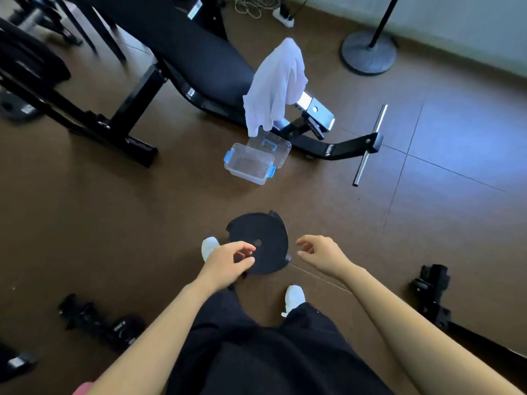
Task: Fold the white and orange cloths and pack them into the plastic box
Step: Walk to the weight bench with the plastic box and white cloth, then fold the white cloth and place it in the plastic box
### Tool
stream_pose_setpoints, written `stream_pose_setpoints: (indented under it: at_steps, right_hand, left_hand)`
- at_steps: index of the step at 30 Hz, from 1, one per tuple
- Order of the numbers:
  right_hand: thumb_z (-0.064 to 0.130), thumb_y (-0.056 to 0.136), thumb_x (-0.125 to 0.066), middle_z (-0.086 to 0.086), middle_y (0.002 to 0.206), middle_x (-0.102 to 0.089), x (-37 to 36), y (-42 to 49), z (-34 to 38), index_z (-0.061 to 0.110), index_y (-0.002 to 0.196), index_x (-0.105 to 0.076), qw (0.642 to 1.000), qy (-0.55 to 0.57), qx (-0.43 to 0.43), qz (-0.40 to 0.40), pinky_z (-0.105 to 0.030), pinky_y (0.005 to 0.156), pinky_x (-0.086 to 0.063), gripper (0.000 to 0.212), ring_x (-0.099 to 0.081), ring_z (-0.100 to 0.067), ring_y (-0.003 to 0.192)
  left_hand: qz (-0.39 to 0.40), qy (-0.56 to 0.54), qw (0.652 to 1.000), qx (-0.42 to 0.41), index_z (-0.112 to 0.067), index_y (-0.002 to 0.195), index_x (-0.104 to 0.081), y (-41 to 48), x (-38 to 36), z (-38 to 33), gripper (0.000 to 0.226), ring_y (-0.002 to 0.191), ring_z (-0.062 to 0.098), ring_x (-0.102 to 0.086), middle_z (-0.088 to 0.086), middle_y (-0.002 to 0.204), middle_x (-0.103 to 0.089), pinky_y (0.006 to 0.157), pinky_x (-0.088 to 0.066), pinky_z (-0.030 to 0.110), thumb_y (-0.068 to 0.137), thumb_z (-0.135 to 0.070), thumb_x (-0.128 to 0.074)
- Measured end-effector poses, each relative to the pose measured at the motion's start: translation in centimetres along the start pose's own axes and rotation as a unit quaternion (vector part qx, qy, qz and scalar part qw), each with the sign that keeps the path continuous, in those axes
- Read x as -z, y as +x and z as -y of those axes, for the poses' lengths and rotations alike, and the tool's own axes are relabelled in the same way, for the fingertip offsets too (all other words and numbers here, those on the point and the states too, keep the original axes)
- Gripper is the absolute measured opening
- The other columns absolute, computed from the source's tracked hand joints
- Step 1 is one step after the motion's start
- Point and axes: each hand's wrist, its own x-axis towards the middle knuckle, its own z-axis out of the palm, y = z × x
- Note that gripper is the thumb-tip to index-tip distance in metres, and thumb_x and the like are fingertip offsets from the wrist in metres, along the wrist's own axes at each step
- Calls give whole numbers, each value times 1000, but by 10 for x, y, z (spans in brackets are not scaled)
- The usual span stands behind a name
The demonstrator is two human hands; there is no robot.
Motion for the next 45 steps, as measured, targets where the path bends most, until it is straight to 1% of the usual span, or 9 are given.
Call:
stream_pose_setpoints:
  at_steps: [7, 15, 23, 30, 34, 36, 38, 42, 45]
  right_hand:
    - [26, 91, -67, 3, 99, -72, 52, 115, 88, 20, 118, -70, 996, 44, -50, -61, -35, 92, -53, 28, -66, -17, 92]
    - [20, 89, -70, 2, 96, -73, 153, 227, 138, 22, 114, -72, 981, 127, -75, -129, -23, 80, -47, 25, -67, -15, 86]
    - [18, 91, -70, 1, 97, -70, 301, 426, 98, 16, 117, -71, 962, 191, -49, -191, -31, 88, -52, 26, -65, -16, 88]
    - [27, 95, -63, -2, 105, -73, 401, 598, 70, 16, 119, -70, 949, 244, -73, -185, -34, 87, -52, 27, -66, -23, 96]
    - [29, 96, -61, -3, 124, -67, 418, 676, 68, 17, 131, -62, 934, 303, -86, -168, -42, 102, -50, 38, -63, -22, 111]
    - [30, 97, -61, -3, 137, -60, 417, 705, 66, 18, 141, -55, 932, 318, -73, -157, -42, 108, -46, 46, -59, -22, 122]
    - [30, 96, -60, -1, 146, -54, 416, 727, 66, 21, 147, -48, 939, 312, -41, -142, -42, 114, -41, 52, -54, -21, 132]
    - [42, 88, -51, 5, 150, -49, 419, 756, 68, 35, 147, -46, 968, 225, 11, -109, -42, 118, -27, 60, -38, -28, 141]
    - [45, 91, -54, 5, 130, -55, 427, 763, 75, 40, 132, -57, 989, 102, 28, -108, -40, 99, -30, 42, -37, -26, 124]
  left_hand:
    - [33, -3, 999, -42, -38, 103, -75, 146, 128, -1, 20, 93, 1, -70, -19, 97, -76, 94, -56, 35, 83, -33, -72]
    - [43, 23, 995, -89, -27, 111, -74, 318, 239, -88, 20, 96, 6, -70, -13, 101, -74, 93, -57, 33, 91, -28, -71]
    - [-5, -4, 999, -51, -29, 114, -74, 513, 241, -198, 21, 103, 10, -67, -9, 110, -74, 93, -56, 32, 95, -33, -68]
    - [-71, -50, 996, -11, -24, 117, -71, 681, 237, -266, 22, 105, 13, -64, -5, 116, -71, 81, -49, 16, 101, -32, -59]
    - [-116, -41, 992, -11, -33, 120, -68, 771, 249, -275, 24, 104, 11, -66, -12, 111, -71, 93, -55, 34, 98, -38, -58]
    - [-86, 5, 996, -19, -25, 136, -60, 810, 250, -274, 40, 118, 17, -61, -3, 130, -66, 106, -48, 40, 99, -38, -57]
    - [-53, 53, 997, -22, -20, 142, -57, 839, 250, -272, 49, 130, 23, -55, 5, 142, -59, 111, -43, 43, 98, -42, -57]
    - [-41, 56, 997, -41, -23, 108, -73, 853, 248, -261, 26, 105, 19, -65, -3, 109, -71, 91, -51, 37, 95, -43, -63]
    - [-60, 22, 995, -75, -23, 96, -68, 841, 254, -258, 19, 94, 18, -65, -7, 96, -71, 87, -54, 42, 93, -40, -61]
